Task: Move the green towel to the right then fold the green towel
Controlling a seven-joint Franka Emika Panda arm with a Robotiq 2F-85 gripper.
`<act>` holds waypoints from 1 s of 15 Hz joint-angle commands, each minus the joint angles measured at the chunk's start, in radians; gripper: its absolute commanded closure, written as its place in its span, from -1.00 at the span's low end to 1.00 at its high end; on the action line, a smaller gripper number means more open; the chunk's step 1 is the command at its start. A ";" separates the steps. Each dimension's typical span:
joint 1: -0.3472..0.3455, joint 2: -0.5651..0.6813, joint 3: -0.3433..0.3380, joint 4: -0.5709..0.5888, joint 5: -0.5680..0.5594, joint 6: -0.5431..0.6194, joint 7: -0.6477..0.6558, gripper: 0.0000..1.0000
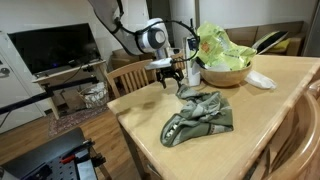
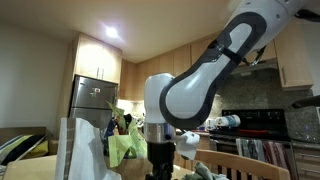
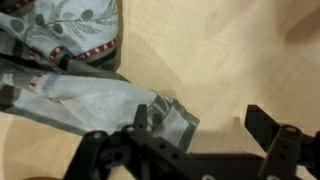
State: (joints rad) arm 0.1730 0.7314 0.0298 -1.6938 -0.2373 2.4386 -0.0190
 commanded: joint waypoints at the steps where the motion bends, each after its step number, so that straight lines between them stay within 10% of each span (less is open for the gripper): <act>1: 0.016 0.084 -0.016 0.125 -0.015 -0.051 -0.016 -1.00; 15: 0.067 0.186 -0.080 0.253 -0.065 -0.027 0.027 -1.00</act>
State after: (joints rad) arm 0.2173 0.8913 -0.0221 -1.4833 -0.2720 2.4205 -0.0158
